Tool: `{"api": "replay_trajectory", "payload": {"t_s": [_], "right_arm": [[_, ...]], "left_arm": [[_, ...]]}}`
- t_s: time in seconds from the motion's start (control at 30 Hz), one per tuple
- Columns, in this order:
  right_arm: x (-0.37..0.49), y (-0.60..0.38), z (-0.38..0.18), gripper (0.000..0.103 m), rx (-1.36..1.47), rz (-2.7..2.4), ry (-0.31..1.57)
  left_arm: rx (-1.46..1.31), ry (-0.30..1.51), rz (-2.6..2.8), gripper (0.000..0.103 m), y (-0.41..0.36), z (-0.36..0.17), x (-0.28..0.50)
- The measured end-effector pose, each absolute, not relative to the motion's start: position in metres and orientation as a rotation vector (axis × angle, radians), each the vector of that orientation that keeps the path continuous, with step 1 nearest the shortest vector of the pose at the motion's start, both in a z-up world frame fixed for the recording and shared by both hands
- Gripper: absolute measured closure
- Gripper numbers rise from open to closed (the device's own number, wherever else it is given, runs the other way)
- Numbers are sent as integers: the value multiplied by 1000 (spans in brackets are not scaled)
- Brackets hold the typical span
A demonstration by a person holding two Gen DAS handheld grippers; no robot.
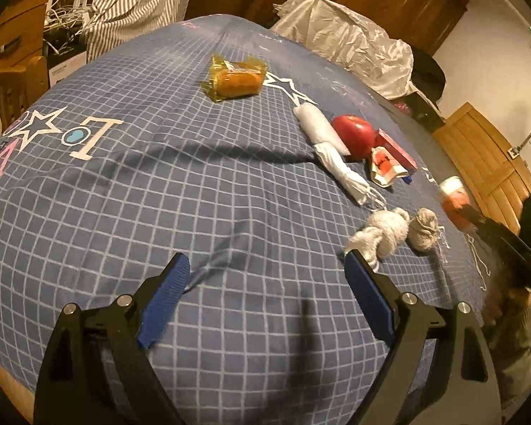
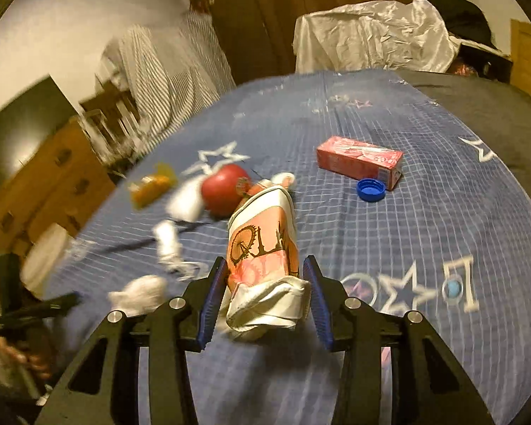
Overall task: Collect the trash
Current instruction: 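Grasp the orange paper cup with the right tool while the left tool grasps the white towel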
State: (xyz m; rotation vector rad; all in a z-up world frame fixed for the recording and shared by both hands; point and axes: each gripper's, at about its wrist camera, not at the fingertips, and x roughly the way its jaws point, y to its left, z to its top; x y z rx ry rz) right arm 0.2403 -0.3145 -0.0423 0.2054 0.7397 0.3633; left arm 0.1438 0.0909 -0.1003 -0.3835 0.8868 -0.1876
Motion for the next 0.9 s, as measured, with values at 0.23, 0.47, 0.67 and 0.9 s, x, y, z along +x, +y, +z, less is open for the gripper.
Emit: {"api": "replay_trajectory", "payload": {"t_s": [0.23, 0.47, 0.67, 0.9], "right_arm": [[163, -303, -30, 57, 310, 429, 681], [122, -287, -87, 57, 413, 370, 808], [122, -282, -108, 59, 404, 339, 846], [126, -277, -106, 48, 360, 346, 836]], "left_arm": [[-359, 887, -240, 17, 72, -98, 140], [-231, 870, -390, 17, 24, -93, 159], [-120, 875, -495, 17, -25, -105, 191], [-86, 901, -527, 21, -45, -114, 214]]}}
